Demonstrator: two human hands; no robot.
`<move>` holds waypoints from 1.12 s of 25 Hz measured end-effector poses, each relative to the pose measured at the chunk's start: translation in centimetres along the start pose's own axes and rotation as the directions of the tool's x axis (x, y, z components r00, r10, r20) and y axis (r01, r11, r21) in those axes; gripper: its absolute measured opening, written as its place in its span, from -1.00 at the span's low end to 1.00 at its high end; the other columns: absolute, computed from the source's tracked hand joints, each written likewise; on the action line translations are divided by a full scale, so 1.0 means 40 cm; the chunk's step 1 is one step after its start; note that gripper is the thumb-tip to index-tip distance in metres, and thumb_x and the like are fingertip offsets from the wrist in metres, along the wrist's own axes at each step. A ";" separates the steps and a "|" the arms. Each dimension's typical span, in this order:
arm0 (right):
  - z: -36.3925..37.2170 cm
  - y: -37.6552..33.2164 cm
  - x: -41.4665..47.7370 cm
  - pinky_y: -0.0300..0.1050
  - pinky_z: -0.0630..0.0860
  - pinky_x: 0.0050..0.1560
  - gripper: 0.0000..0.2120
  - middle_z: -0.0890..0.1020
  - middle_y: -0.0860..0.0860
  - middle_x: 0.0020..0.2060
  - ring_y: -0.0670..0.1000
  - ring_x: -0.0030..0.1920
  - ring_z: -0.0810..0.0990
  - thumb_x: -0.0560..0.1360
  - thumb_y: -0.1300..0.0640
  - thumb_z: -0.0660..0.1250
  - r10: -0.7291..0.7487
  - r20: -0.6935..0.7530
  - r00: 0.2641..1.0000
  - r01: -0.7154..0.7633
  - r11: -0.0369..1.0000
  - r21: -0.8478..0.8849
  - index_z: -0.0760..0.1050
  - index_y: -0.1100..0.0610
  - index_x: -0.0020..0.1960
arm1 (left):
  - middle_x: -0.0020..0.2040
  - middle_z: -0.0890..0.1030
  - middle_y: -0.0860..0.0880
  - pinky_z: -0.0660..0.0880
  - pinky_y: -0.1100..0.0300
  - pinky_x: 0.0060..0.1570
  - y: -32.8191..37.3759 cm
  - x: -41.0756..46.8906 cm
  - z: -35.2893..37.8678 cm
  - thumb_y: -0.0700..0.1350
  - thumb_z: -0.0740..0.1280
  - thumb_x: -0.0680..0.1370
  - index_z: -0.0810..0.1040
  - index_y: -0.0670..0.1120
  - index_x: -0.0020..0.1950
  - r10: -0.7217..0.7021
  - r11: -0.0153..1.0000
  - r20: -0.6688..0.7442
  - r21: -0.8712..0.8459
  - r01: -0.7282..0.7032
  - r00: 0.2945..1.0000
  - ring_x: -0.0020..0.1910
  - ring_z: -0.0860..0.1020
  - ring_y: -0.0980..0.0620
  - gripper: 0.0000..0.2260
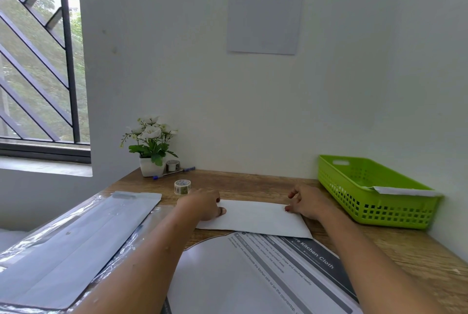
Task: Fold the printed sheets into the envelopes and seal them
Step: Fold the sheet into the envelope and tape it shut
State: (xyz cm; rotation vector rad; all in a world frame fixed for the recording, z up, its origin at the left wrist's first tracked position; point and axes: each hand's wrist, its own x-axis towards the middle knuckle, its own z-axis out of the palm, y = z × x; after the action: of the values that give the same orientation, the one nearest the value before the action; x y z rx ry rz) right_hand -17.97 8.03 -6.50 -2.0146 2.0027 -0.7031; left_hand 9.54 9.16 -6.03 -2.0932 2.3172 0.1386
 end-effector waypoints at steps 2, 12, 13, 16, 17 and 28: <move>-0.001 0.004 -0.001 -0.16 0.44 0.03 -0.68 0.51 0.00 -0.06 0.02 0.01 0.52 0.35 0.03 0.53 0.008 0.003 1.000 -0.008 1.000 0.000 0.49 0.01 0.02 | 0.47 0.28 -0.11 0.24 -0.12 0.38 -0.001 0.004 0.002 0.20 0.17 0.56 0.28 0.04 0.43 0.002 1.000 0.002 -0.003 -0.002 1.000 0.43 0.23 -0.18 -0.52; 0.000 0.001 -0.008 -0.17 0.44 -0.02 -0.59 0.58 -0.01 -0.04 0.01 0.03 0.55 0.30 -0.13 0.53 0.061 0.021 0.998 -0.061 0.998 0.024 0.50 0.04 0.02 | 0.46 0.30 -0.11 0.25 -0.12 0.38 -0.004 0.006 0.004 0.19 0.17 0.56 0.29 0.03 0.43 0.008 1.000 -0.002 0.005 -0.008 1.000 0.42 0.25 -0.18 -0.52; 0.001 0.000 -0.010 -0.17 0.44 -0.01 -0.58 0.57 -0.02 -0.04 0.01 0.03 0.55 0.31 -0.15 0.52 0.059 0.021 0.998 -0.060 0.998 0.008 0.51 0.04 0.03 | 0.46 0.30 -0.11 0.25 -0.11 0.38 -0.004 0.006 0.004 0.19 0.17 0.56 0.29 0.03 0.43 0.007 1.000 -0.004 0.007 -0.007 1.000 0.42 0.25 -0.18 -0.52; -0.003 -0.004 -0.014 -0.19 0.40 -0.04 -0.56 0.53 -0.05 -0.08 -0.01 0.01 0.52 0.33 -0.14 0.51 0.046 0.043 0.998 -0.047 0.999 0.013 0.51 0.06 0.08 | 0.46 0.30 -0.11 0.26 -0.09 0.37 -0.003 0.001 0.001 0.19 0.17 0.57 0.29 0.02 0.43 0.008 1.000 -0.004 0.009 -0.008 1.000 0.41 0.26 -0.18 -0.53; -0.006 -0.004 -0.014 -0.20 0.38 -0.06 -0.57 0.52 -0.07 -0.12 -0.02 -0.01 0.51 0.33 -0.12 0.52 0.041 0.054 0.998 -0.043 0.999 0.027 0.51 0.07 0.08 | 0.46 0.30 -0.11 0.26 -0.09 0.37 -0.002 -0.001 0.000 0.18 0.17 0.57 0.29 0.03 0.43 0.007 1.000 -0.003 0.007 -0.007 1.000 0.41 0.26 -0.18 -0.53; -0.015 0.018 0.004 -0.20 0.45 -0.04 -0.76 0.50 -0.07 -0.27 -0.06 -0.18 0.49 0.36 0.13 0.54 0.000 0.143 0.990 -0.016 0.994 0.110 0.50 0.05 -0.09 | 0.46 0.30 -0.11 0.26 -0.08 0.38 0.005 -0.010 -0.008 0.17 0.18 0.57 0.28 0.03 0.43 0.006 1.000 -0.006 0.005 -0.006 1.000 0.41 0.25 -0.18 -0.53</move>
State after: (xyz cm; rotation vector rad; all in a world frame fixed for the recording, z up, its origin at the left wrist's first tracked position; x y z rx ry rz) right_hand -18.89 7.93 -6.29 -1.9347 1.8485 -0.6350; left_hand 9.41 9.56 -5.69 -2.0875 2.3241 0.1266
